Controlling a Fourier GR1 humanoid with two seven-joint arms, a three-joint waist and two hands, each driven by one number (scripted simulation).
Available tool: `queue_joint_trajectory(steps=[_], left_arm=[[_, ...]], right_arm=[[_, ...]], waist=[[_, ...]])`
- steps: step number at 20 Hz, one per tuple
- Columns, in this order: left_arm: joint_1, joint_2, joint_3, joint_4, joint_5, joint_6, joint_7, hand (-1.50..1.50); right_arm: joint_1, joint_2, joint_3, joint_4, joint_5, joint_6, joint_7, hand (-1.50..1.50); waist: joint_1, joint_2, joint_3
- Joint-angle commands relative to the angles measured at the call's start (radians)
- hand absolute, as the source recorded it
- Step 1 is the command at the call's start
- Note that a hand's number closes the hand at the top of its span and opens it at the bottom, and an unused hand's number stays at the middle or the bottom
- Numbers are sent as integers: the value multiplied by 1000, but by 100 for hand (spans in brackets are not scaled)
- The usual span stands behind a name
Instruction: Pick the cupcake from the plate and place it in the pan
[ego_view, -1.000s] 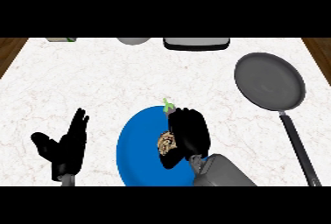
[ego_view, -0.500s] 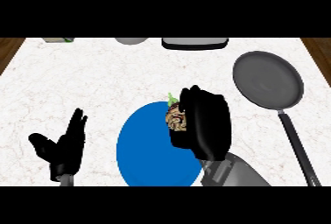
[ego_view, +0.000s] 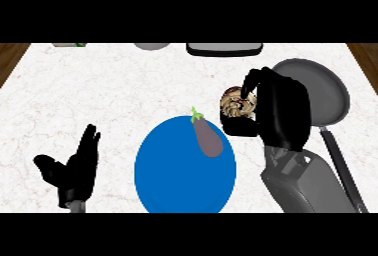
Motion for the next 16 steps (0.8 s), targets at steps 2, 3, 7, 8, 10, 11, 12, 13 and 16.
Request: queue_joint_trajectory(steps=[2,3,7,8,10,11,12,13,16], left_arm=[[39,-18,-20,21,5,-17,24,0],[-5,-25,-8,44,0,-1,34,0],[5,-28,-17,27,-11,1,39,0],[28,-48,-39,-8,-24,22,46,0],[-3,-50,-47,-4,-38,28,53,0],[-20,-36,-3,76,-14,-7,3,0],[26,-7,-24,-18,-23,-10,57,0],[1,-13,-22,1,-8,-28,58,0],[-10,-16,-14,34,6,-54,38,0]], right_arm=[[-80,-50,-187,186,-86,-99,-141,150],[-45,-72,-187,177,-93,-107,-181,150],[-118,-146,-287,392,-87,-209,-293,150],[-76,-156,-278,385,-67,-237,-310,150],[-119,-199,-362,538,-131,-314,-426,150],[-153,-202,-375,603,-129,-333,-443,150],[-178,-203,-380,689,-102,-368,-453,150],[-203,-193,-385,758,-96,-404,-473,150],[-245,-229,-484,890,-213,-464,-613,150]], waist=[[10,10,-9],[3,9,-9],[13,12,-9],[9,9,-9],[17,15,-8],[18,17,-9],[31,16,-8],[32,18,-8],[41,25,-8]])
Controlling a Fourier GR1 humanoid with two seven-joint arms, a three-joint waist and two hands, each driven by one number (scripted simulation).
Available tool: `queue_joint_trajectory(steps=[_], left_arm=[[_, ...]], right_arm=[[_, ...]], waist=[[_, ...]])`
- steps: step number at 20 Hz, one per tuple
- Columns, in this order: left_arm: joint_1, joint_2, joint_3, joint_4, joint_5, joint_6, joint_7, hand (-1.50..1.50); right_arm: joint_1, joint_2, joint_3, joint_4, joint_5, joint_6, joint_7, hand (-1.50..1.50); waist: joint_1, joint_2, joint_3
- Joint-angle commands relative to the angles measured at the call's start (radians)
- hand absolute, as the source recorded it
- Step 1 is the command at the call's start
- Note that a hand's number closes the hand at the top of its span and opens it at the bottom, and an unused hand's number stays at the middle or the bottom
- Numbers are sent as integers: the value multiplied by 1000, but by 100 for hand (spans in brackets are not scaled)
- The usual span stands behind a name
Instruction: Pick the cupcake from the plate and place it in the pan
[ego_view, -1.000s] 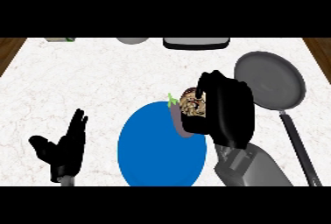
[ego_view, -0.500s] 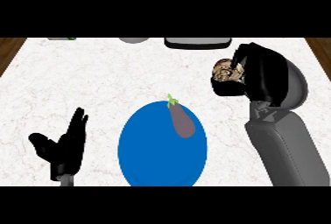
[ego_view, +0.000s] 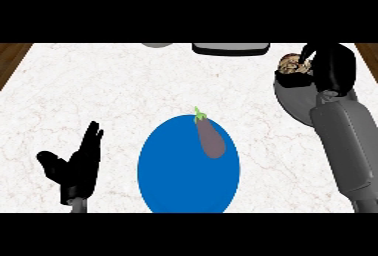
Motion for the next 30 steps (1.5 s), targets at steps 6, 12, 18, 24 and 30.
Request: queue_joint_trajectory(steps=[6,12,18,24,30], left_arm=[[-25,-10,-15,31,9,-22,48,0],[-21,-14,-30,30,0,-36,36,0],[-25,-32,-30,33,-1,-23,36,0],[-16,-30,-20,15,-3,-13,38,0],[-10,-34,-7,43,1,-17,21,0]], right_arm=[[-150,-106,-172,488,-100,-171,-302,150],[-160,-171,-183,665,-87,-66,-352,-150],[-208,-184,-283,707,-178,-122,-479,-150],[-248,-141,-497,680,-449,6,-674,-150],[-229,-225,-634,738,-616,264,-780,-150]], waist=[[32,21,-6],[43,29,-4],[53,35,-2],[38,25,0],[8,15,-4]])
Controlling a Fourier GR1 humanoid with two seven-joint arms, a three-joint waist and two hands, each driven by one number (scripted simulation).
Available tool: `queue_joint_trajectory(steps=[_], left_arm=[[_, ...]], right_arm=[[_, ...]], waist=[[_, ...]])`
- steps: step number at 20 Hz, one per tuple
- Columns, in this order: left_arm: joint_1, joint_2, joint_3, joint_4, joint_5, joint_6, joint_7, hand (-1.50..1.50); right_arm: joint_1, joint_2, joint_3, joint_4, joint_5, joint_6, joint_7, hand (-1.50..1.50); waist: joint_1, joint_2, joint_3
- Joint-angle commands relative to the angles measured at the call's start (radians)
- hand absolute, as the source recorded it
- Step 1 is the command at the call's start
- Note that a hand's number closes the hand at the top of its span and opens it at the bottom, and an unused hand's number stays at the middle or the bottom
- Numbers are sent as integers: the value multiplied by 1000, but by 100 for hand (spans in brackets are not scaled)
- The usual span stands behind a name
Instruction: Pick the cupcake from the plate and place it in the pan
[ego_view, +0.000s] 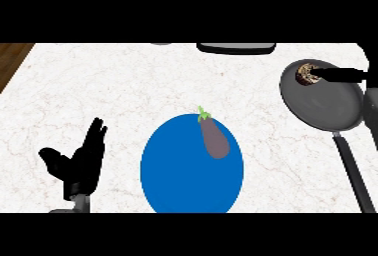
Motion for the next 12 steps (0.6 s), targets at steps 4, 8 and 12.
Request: queue_joint_trajectory(steps=[4,8,12], left_arm=[[-13,-1,10,50,2,9,43,0],[55,-11,-4,0,-5,17,40,0],[49,-23,1,27,5,4,39,0]], right_arm=[[86,-90,-124,71,-158,309,-172,-150],[155,-151,-127,75,-195,537,-227,-150],[191,-152,-99,60,-196,590,-262,-150]], waist=[[-23,1,-9],[-43,-17,-12],[-45,-19,-13]])
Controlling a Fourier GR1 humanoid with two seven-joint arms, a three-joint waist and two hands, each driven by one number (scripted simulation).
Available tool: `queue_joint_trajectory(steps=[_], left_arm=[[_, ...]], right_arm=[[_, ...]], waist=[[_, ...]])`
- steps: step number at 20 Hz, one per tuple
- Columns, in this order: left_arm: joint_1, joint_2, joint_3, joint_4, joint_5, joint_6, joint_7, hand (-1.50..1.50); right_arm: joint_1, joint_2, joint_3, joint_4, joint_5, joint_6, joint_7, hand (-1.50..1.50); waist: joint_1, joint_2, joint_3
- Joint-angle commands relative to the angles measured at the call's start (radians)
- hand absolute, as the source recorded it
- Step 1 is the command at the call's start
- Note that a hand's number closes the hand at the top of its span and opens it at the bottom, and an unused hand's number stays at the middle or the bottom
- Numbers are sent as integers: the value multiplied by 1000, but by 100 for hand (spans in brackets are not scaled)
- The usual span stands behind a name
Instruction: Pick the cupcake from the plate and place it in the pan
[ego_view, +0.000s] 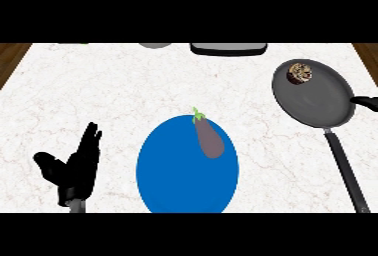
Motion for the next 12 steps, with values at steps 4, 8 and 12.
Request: queue_joint_trajectory(steps=[4,8,12], left_arm=[[8,-2,31,94,17,-38,-19,0],[33,-24,5,20,7,-15,28,0],[15,-12,28,45,16,-32,27,0]], right_arm=[[69,12,37,-65,-41,71,-16,-150],[99,15,50,-105,-73,63,26,-150],[203,7,48,-205,-119,104,44,-150]], waist=[[-17,-2,-10],[-14,-3,-9],[-26,-6,-10]])
